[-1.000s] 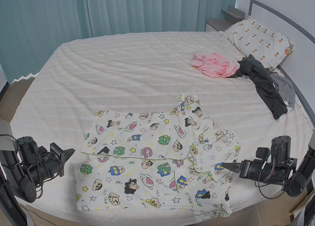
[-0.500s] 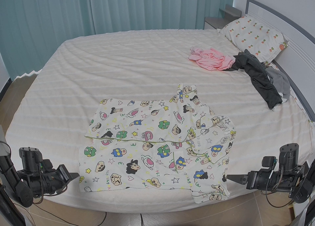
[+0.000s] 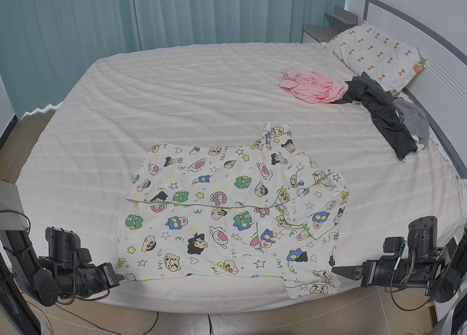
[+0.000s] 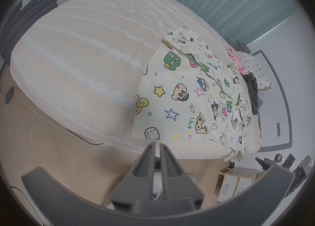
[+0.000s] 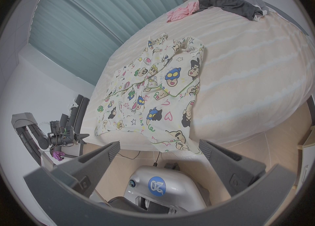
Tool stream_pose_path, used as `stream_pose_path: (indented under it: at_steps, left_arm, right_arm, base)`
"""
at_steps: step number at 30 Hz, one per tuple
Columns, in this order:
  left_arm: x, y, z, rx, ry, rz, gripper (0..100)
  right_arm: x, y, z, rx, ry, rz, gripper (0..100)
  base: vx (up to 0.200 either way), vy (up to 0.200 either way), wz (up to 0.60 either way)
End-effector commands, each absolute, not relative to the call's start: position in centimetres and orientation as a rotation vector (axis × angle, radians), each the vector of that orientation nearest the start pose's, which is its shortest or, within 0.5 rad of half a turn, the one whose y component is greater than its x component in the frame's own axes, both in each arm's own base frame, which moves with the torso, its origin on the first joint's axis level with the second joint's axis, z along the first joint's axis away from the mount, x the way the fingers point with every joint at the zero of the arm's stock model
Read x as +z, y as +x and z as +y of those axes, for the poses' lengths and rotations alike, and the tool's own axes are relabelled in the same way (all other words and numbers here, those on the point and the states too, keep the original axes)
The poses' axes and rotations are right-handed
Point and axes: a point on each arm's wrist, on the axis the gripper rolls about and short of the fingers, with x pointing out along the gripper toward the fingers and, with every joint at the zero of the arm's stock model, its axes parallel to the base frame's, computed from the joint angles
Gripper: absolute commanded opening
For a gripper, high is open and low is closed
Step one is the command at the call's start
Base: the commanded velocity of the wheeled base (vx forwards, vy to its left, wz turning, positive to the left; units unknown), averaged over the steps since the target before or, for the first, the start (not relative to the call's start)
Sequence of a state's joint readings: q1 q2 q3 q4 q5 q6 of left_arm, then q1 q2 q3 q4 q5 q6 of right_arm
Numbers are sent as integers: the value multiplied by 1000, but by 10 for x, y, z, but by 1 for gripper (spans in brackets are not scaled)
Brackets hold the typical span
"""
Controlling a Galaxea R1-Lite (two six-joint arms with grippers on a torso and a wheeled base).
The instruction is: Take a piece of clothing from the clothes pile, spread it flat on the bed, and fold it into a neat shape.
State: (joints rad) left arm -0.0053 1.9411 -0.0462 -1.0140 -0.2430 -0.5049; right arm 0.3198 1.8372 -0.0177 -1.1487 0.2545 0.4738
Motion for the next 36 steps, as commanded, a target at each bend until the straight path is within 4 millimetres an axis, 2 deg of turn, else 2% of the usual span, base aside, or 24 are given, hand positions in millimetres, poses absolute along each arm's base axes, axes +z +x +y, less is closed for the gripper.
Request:
stream_pose_path:
  at_steps: [1, 8, 15, 19, 24, 30, 35, 36]
  left_arm:
    - [-6, 193, -8, 21, -572, 985, 100]
    - [-8, 192, -8, 19, -562, 992, 100]
    - [-16, 204, -14, 13, -589, 993, 100]
    - [-22, 219, -16, 87, -689, 968, 100]
    - [-26, 220, -16, 102, -694, 979, 100]
    - [-24, 232, -19, 146, -760, 931, 100]
    - [-27, 237, -20, 186, -740, 911, 100]
    - [-29, 238, -20, 202, -741, 909, 0]
  right_arm:
    - [31, 173, 65, 377, 410, 844, 100]
    - [28, 173, 67, 381, 404, 864, 100]
    - [28, 172, 71, 399, 395, 864, 100]
    - [28, 172, 71, 401, 396, 865, 100]
    - [28, 172, 71, 402, 396, 865, 100]
    - [25, 173, 71, 398, 396, 877, 100]
    - [25, 172, 71, 400, 394, 882, 100]
    - [25, 172, 71, 399, 394, 884, 100]
  base:
    - [0, 0, 0]
    - [0, 0, 0]
    - [0, 0, 0]
    - [0, 0, 0]
    - [0, 0, 0]
    - [0, 0, 0]
    - [0, 0, 0]
    - [0, 0, 0]
